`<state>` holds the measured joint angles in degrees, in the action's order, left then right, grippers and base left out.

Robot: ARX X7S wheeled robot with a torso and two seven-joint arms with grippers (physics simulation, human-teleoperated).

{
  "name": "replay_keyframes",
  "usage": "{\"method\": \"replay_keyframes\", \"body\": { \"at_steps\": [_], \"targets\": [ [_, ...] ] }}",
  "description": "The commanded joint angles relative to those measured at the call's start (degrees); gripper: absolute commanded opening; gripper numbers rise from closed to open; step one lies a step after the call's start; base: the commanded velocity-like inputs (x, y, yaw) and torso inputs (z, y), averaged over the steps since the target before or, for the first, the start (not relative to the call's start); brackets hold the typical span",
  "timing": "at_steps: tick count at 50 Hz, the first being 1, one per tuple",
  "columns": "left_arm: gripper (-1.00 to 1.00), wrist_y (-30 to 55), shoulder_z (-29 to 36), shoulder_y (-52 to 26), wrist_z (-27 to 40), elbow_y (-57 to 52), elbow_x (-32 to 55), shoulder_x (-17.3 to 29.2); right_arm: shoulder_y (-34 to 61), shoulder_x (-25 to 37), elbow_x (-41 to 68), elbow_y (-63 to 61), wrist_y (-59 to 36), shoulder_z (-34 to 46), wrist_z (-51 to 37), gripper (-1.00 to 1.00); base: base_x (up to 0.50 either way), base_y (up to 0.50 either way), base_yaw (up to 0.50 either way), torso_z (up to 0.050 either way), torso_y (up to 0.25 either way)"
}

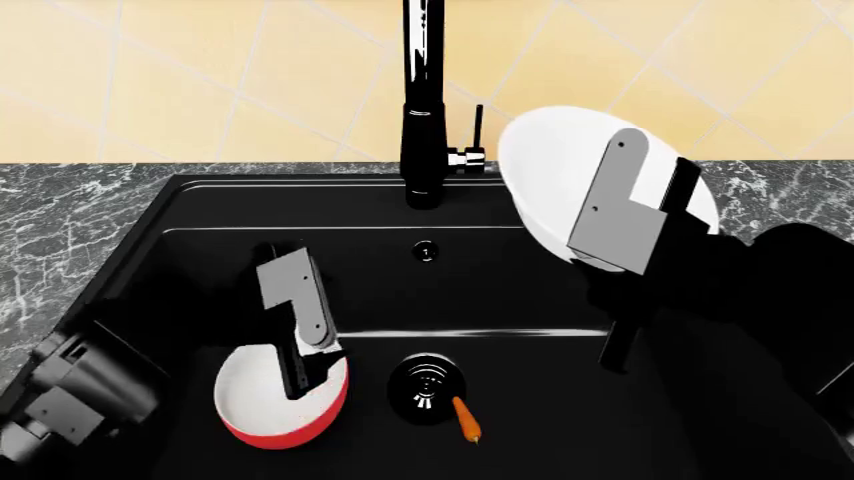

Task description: Pick the bowl and bowl and place them in the sink. Then turn on the water.

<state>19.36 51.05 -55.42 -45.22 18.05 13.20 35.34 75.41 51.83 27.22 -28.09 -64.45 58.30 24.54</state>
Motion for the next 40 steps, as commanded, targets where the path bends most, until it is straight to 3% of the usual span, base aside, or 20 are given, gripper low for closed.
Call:
{"method": "replay_keyframes", "body": {
  "at_steps": [1, 10, 20, 40],
  "targets": [
    [1.00, -0.64, -5.30, -1.96, 1.87, 1.08, 4.00, -0.68, 0.48, 0.14, -1.23, 0.47, 0.16, 0.06, 0.08, -1.00, 0.00, 0.00, 0.00, 0.000, 0.000],
    [1.00, -0.27, -11.91, -2.02, 6.24, 0.07, 9.16, -0.56, 0.49, -0.26, -1.49, 1.22, 0.49, 0.57, 0.32, -1.00, 0.00, 0.00, 0.00, 0.000, 0.000],
    [1.00, 1.12, -20.66, -1.97, 16.44, -1.40, 13.91, -1.60, 0.53, -0.34, -1.46, 0.97, 0.28, 0.91, 0.45, -1.00, 0.00, 0.00, 0.00, 0.000, 0.000],
    [1.00, 7.27, -31.39, -4.36, 38.38, -6.22, 15.13, -2.74, -0.30, 0.41, -0.50, -0.75, -0.27, 0.69, 0.15, -1.00, 0.00, 0.00, 0.00, 0.000, 0.001]
  ]
}}
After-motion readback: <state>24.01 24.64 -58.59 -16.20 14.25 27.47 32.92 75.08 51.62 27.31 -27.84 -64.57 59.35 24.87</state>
